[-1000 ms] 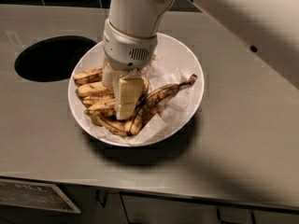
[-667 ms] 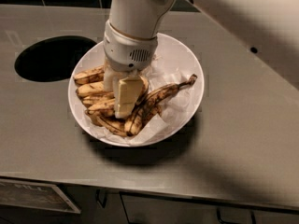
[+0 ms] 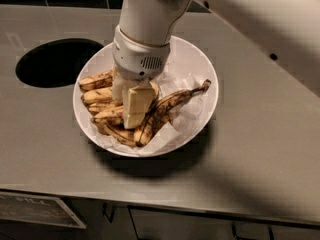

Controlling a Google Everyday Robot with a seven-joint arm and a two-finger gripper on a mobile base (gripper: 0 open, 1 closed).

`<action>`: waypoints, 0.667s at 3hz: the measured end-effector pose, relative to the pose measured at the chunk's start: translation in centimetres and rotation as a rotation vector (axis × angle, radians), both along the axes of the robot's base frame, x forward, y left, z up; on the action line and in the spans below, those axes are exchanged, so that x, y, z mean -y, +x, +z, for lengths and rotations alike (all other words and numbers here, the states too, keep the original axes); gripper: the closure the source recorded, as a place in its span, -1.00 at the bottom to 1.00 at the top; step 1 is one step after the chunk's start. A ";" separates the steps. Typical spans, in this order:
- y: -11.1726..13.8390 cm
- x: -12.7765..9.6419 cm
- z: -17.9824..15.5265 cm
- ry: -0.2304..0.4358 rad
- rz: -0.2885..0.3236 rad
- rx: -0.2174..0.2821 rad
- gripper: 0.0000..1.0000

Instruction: Pick banana from white bowl

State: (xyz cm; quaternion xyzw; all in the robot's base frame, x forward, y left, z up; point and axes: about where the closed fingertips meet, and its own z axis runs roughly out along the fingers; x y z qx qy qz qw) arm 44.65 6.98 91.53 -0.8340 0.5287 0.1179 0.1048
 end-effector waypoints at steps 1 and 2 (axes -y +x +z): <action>0.1 0.3 -0.4 0.006 -0.003 -0.006 -0.14; 0.2 0.3 -0.5 0.008 -0.002 -0.009 -0.10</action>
Offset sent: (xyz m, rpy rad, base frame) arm 0.0026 -0.0112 -0.0129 -0.0008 0.0387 0.0023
